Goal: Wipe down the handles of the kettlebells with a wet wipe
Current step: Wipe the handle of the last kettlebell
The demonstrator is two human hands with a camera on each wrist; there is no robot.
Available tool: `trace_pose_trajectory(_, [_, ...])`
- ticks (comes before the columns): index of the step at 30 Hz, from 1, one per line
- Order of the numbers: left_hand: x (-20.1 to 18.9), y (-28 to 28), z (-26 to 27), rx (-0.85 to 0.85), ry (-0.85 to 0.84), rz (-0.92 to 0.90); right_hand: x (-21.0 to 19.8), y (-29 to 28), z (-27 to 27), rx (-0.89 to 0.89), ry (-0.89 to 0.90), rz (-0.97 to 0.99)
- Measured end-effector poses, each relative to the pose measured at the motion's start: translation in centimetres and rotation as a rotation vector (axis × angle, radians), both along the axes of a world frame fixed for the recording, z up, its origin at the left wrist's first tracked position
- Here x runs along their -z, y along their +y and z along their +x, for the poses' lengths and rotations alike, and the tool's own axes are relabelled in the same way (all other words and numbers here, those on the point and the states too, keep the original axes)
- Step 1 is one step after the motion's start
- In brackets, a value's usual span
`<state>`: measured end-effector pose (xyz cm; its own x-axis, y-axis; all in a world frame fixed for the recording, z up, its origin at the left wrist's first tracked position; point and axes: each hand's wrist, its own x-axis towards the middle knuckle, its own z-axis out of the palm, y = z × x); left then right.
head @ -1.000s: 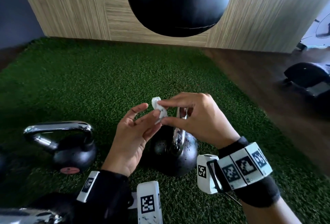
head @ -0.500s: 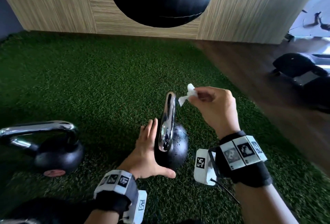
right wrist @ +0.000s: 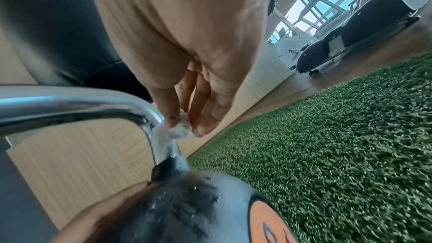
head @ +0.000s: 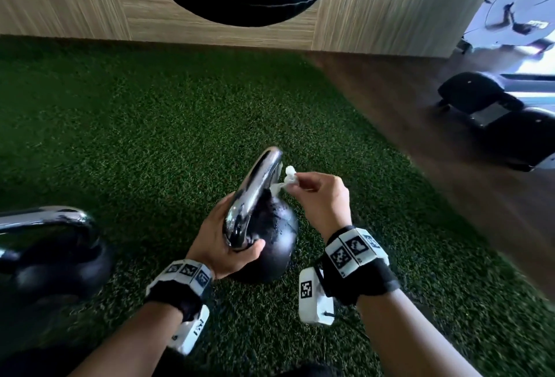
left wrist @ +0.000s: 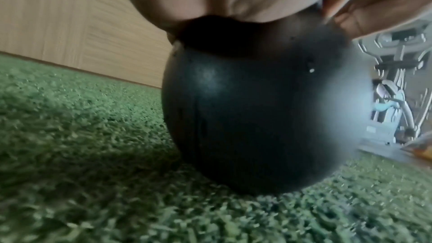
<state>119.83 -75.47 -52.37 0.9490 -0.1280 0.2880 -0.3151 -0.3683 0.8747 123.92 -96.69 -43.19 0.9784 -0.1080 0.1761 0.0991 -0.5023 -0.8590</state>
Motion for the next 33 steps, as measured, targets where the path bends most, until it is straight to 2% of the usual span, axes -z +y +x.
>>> trace_pose_trajectory(4, [1.2,0.3,0.1,-0.036,0.034,-0.051,0.8,1.8,0.1,0.011,0.054,-0.005])
trace_pose_trajectory(6, [1.7,0.2,0.0,-0.052,0.007,-0.042,1.0,2.3,0.2,0.038,0.088,-0.045])
trace_pose_trajectory(11, [1.8,0.0,0.0,-0.085,-0.055,-0.027,0.7,3.1,0.7,0.106,0.135,0.013])
trace_pose_trajectory(16, [1.6,-0.1,-0.1,-0.065,-0.1,0.026,-0.7,3.5,1.1,0.19,-0.113,0.044])
trace_pose_trajectory(20, [1.0,-0.5,-0.4,-0.071,-0.158,0.005,-1.0,3.4,0.7,0.189,-0.104,0.076])
trace_pose_trajectory(22, [0.9,-0.6,-0.5,-0.081,-0.173,0.001,-1.4,3.3,0.4,0.185,-0.164,0.081])
trace_pose_trajectory(25, [0.8,-0.6,-0.7,-0.093,-0.238,0.028,-3.1,3.4,0.1,0.107,-0.369,0.037])
trace_pose_trajectory(28, [0.7,-0.7,-0.6,-0.103,-0.292,0.048,-4.4,3.1,-0.5,-0.012,-0.5,-0.067])
trace_pose_trajectory(30, [0.7,-0.9,-0.7,-0.112,-0.323,0.051,-4.8,2.4,-0.8,-0.055,-0.516,-0.177])
trace_pose_trajectory(33, [0.7,-0.9,-0.8,-0.121,-0.331,0.026,-5.3,1.9,-1.2,-0.096,-0.494,-0.239])
